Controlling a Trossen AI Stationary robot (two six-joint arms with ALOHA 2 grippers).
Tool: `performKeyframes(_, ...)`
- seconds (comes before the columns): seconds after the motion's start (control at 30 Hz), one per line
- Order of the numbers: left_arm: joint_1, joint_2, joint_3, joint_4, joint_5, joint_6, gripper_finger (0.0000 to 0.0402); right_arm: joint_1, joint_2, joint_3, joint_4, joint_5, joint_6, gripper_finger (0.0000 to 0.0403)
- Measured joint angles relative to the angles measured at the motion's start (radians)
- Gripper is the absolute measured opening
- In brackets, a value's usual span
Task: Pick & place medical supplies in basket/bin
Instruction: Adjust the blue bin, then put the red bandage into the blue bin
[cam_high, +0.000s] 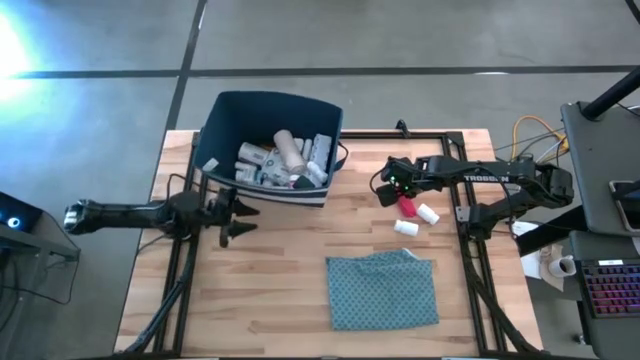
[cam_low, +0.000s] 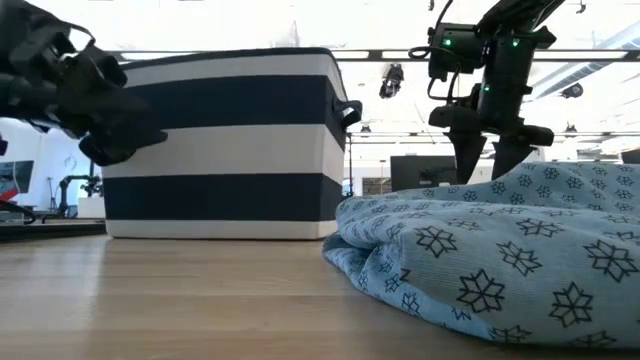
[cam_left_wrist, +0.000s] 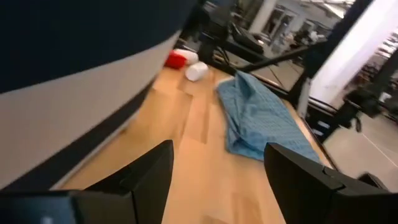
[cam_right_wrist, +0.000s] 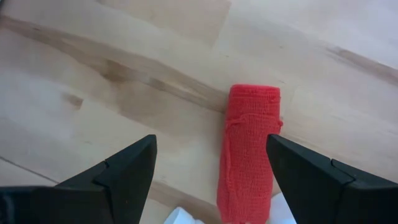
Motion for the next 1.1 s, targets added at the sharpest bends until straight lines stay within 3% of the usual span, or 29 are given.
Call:
performKeyframes(0.2,0.094,-0.001,-0.008,0.009,-0.002,0.008,0.0230,0.000,0.000,0.000,-0.003,-0.001,-0.011,0.0292)
performKeyframes(0.53,0.098,0.040,-0.008,0.008,0.001,0.008,0.0230,0.000,0.000,0.000,0.007,0.010,-0.016,0.0292)
performKeyframes(0.67,0.094,0.049,-0.010,0.009,0.001,0.008,0.0230,-0.001,0.000,-0.001,0.094,0.042,-0.111,0.0292)
performKeyframes(0.73,0.071,0.020,-0.010,0.008,-0.007,0.008,0.0230,-0.009,0.000,-0.001,0.100,0.042,-0.124,0.0292)
performKeyframes(0.93,0.055,-0.202,-0.010,0.009,0.002,0.007,0.0230,-0.027,0.013,-0.020,-0.069,0.097,0.083,0.0292)
performKeyframes(1.1,0.035,-0.218,-0.007,0.028,0.002,0.006,0.0230,-0.023,0.027,-0.057,-0.060,-0.004,0.046,0.0292)
